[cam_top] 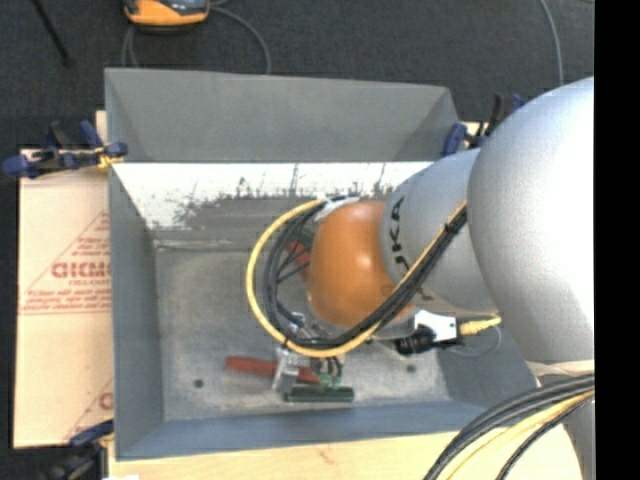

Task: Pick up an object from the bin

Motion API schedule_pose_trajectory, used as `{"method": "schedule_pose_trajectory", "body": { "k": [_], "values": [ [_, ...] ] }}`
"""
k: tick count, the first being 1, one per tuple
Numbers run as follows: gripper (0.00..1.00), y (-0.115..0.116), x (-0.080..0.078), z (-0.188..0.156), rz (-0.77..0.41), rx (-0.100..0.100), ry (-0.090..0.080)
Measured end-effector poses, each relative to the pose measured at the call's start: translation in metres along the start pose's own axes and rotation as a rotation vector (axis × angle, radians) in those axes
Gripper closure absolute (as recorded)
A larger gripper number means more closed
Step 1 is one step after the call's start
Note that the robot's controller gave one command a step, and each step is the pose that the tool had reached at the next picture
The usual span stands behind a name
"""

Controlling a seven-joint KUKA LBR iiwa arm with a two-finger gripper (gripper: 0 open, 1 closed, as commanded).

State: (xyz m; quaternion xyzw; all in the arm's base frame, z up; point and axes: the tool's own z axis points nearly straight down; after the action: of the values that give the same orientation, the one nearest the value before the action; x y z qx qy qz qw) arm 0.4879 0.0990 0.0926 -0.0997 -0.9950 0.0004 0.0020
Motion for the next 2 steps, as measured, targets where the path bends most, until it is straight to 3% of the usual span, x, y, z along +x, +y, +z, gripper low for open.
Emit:
{"method": "schedule_pose_trajectory", "body": {
  "k": [2],
  "values": [
    [1.00,0.000,0.000,-0.037,-0.002,0.000,0.000]
  ]
}}
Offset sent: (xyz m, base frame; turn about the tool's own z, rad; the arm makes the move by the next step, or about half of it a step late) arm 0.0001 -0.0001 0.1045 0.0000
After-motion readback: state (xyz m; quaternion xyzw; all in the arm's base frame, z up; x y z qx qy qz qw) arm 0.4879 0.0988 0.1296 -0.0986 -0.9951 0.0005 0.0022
